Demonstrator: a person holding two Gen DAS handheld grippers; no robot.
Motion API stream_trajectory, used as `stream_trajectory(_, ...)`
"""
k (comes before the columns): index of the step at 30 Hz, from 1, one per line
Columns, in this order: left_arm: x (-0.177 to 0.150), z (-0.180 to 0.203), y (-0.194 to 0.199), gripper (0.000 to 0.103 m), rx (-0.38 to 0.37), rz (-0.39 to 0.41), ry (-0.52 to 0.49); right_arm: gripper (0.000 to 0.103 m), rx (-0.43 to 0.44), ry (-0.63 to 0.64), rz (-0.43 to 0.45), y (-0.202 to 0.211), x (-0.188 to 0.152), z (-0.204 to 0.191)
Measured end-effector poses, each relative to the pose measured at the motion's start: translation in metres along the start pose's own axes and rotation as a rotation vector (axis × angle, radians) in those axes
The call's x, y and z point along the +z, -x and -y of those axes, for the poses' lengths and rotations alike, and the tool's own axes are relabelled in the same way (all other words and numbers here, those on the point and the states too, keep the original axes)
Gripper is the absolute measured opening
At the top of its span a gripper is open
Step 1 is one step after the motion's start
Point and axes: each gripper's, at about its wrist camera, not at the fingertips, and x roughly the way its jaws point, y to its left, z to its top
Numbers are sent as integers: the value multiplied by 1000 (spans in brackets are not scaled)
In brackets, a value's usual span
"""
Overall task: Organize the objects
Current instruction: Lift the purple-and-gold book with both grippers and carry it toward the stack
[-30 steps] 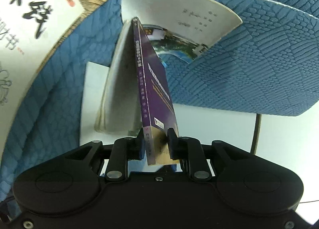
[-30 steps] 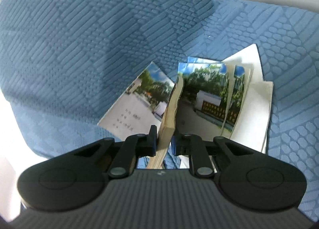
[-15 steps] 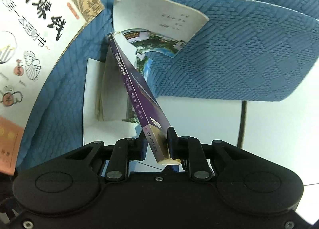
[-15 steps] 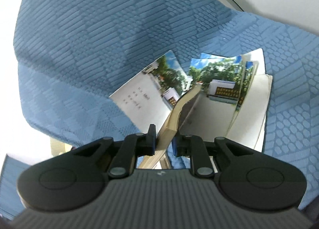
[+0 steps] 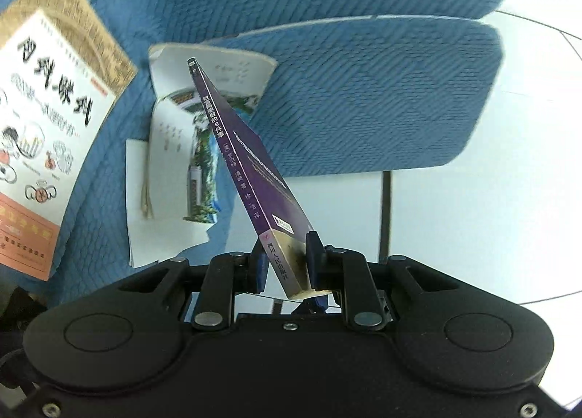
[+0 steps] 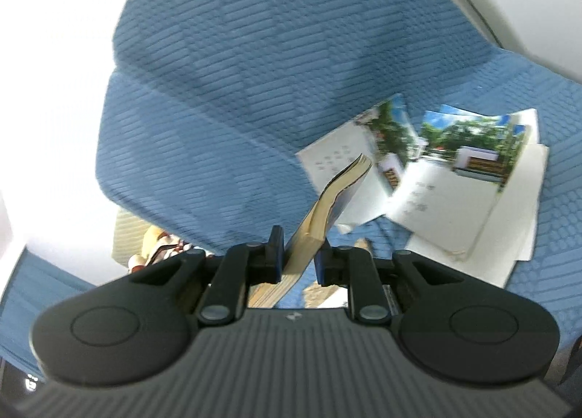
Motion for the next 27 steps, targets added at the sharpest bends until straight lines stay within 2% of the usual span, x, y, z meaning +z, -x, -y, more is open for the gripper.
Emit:
stream_trajectory(7, 9, 9, 50, 20, -14, 31, -18, 21, 25, 55, -16, -3, -20, -43)
stream_trajectory(13, 19, -11, 86, 20, -6, 44, -15, 21, 24, 90, -51, -18, -50, -59)
stream_trajectory(18, 29, -40, 97, 20, 22, 38, 5, 22, 6, 92, -79, -33, -76, -52)
stream_trajectory(27, 42, -105, 88, 22, 90, 31, 55, 22, -72, 91, -119, -69, -111, -18)
